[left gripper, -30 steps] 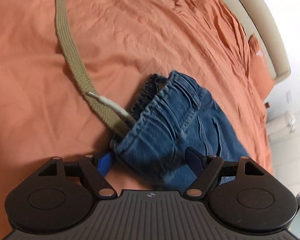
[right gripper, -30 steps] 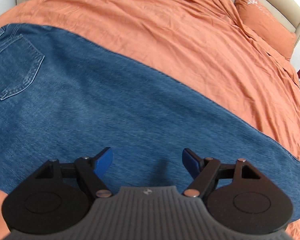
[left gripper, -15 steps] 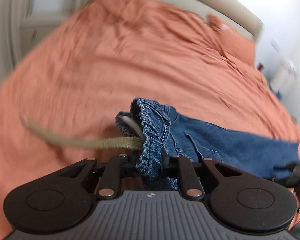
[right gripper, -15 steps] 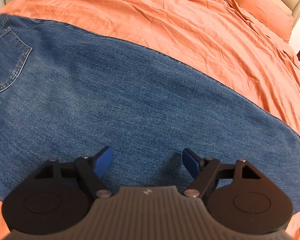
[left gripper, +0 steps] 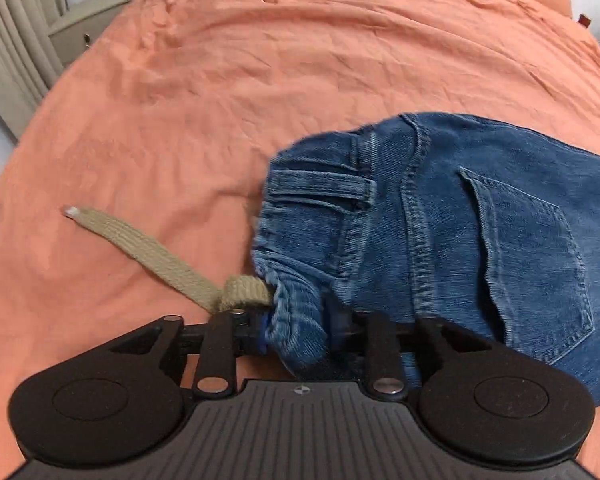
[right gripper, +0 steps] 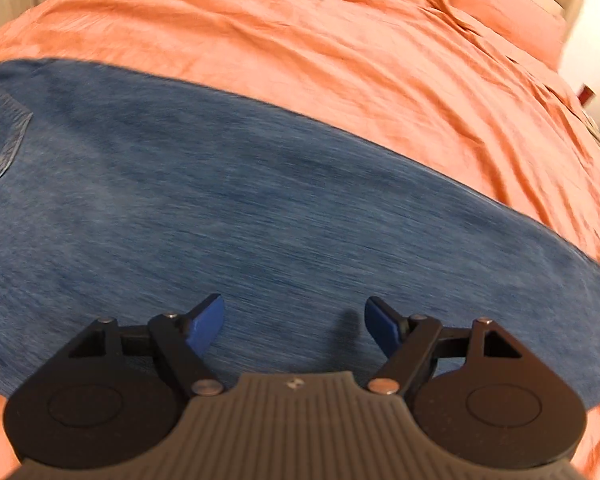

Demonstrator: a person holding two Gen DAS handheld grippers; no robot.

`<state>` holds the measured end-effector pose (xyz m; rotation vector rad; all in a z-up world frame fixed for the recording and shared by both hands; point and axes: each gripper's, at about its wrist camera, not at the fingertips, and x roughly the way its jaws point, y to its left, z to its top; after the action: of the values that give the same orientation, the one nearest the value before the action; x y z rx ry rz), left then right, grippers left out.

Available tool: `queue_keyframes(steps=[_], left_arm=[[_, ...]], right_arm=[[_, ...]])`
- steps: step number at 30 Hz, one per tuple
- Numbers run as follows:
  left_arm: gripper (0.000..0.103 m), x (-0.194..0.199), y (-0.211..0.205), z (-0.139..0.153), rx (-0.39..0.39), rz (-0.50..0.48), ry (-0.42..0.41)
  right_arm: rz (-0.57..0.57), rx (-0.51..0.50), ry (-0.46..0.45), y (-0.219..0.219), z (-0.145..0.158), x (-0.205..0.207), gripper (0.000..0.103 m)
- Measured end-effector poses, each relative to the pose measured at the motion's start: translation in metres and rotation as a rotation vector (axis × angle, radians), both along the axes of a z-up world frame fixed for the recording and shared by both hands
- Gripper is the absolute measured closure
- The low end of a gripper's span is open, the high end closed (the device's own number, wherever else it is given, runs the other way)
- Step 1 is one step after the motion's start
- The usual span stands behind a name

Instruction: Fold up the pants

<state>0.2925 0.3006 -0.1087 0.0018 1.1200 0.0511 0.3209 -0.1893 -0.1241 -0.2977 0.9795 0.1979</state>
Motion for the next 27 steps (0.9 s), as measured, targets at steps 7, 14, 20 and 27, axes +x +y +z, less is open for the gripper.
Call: queue_keyframes(steps=[7,14,20,27], left_arm=[[0.031,-0.011,-0.023,0.043,0.158,-0.029,-0.104],[0.032,0.001,-0.069,0.070,0.022,-0.013,-0.212],[0.034,0.025,-0.118,0.047,-0.019,-0.045,-0.197],[0.034,0.036,-0.141,0.009,0.001,0.005,-0.147]], right_arm=[[-0.165,0.056,-0.036,-0.083,0.021,-0.004,0.030],[-0.408,0.235,-0.089,-0.198,0.042,-0.027,0.043],[-0.686,0.447,-0.194,-0.314,0.042,-0.054,0.046],[-0.870,0.585,-0.215,-0.405,0.017,-0.050,0.055]])
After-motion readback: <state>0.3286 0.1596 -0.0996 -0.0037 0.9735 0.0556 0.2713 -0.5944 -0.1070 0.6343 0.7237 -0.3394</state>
